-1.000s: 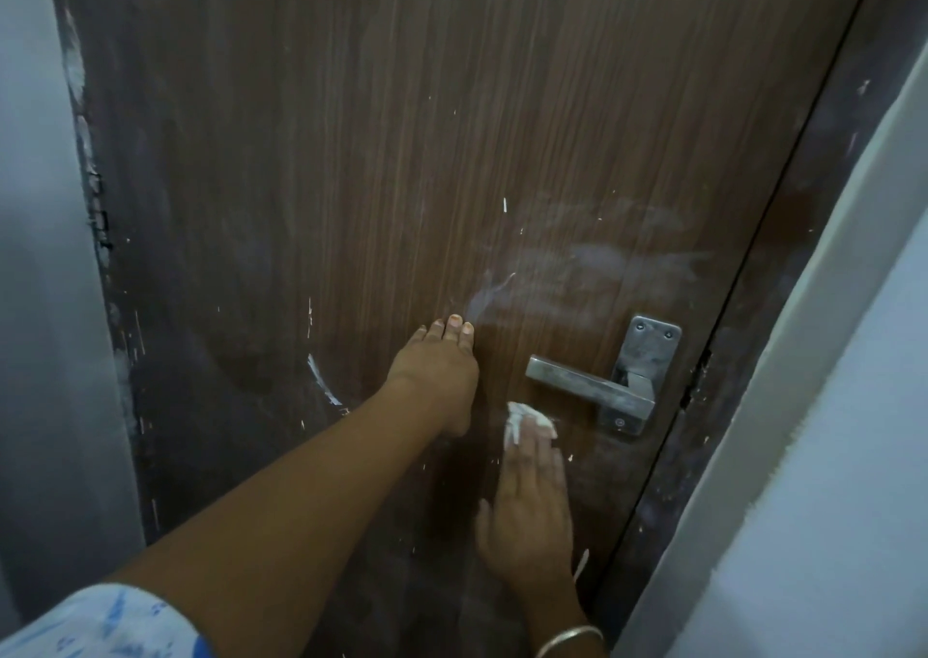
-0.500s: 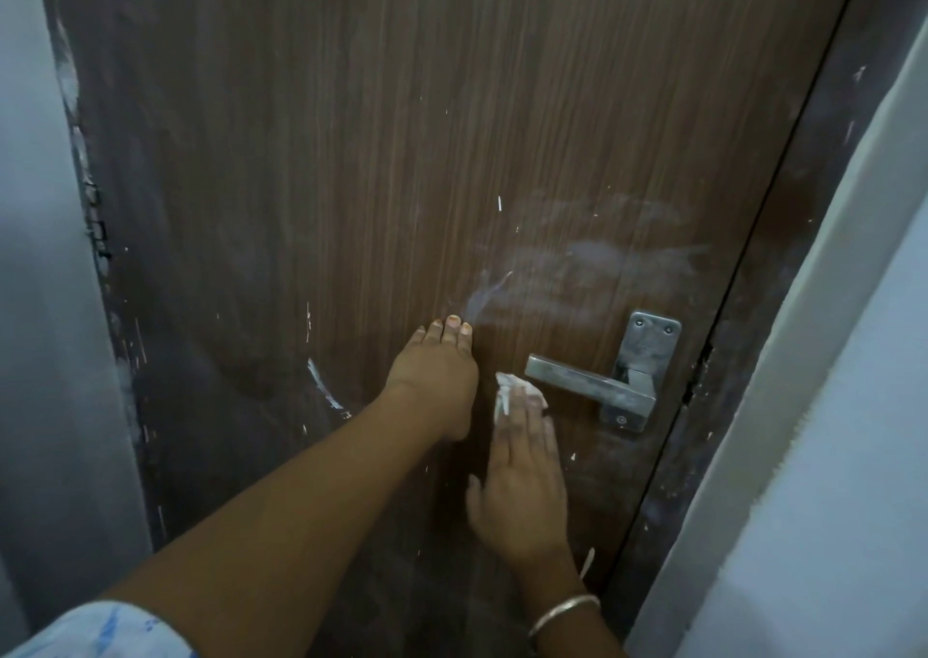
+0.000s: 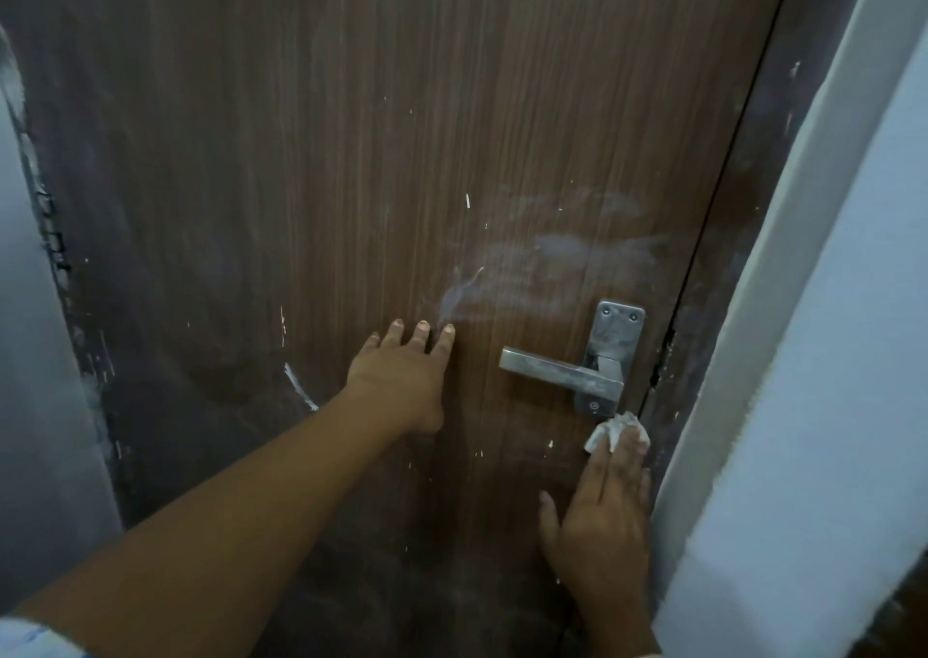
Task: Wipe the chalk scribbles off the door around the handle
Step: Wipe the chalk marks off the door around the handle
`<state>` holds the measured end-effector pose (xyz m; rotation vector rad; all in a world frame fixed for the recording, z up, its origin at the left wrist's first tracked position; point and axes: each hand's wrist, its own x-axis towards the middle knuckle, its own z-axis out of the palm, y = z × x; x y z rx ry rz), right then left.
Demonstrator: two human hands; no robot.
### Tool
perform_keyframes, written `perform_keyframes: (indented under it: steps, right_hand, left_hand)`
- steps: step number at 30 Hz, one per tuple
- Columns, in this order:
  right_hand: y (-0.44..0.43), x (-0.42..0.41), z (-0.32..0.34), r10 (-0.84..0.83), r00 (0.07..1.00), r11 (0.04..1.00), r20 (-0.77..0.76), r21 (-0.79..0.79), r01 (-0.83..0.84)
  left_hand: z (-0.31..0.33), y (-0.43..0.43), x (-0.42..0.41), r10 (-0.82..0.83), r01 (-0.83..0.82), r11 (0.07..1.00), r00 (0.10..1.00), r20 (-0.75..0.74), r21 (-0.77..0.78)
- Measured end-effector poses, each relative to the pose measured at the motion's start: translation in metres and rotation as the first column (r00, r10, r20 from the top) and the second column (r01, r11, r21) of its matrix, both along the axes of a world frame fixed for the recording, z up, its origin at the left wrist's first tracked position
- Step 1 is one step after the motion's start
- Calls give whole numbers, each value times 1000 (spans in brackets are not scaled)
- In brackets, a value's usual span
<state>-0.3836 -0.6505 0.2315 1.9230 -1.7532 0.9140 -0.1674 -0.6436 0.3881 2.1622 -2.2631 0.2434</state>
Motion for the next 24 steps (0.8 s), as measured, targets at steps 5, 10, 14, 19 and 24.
perform_keyframes:
  steps: [5, 10, 14, 19, 24]
  right_hand:
    - [-14, -7, 28, -52, 997, 999, 58, -15, 52]
    - [-7, -11, 41, 27, 998, 1000, 63, -16, -26]
    - [-8, -17, 70, 105, 991, 994, 84, -50, -101]
    - [-8, -19, 134, 271, 961, 945, 50, -205, -255]
    - [-7, -23, 156, 275, 940, 954, -200, -64, -293]
  left_hand:
    - [0, 9, -21, -246, 217, 953, 962, -122, -211]
    - [4, 5, -55, -389, 349, 893, 916, -98, -284]
    - [1, 4, -73, -381, 351, 885, 924, -41, -304]
    - [6, 10, -77, -344, 316, 913, 936, -73, -258]
    - [14, 18, -72, -305, 271, 932, 945, -117, -240]
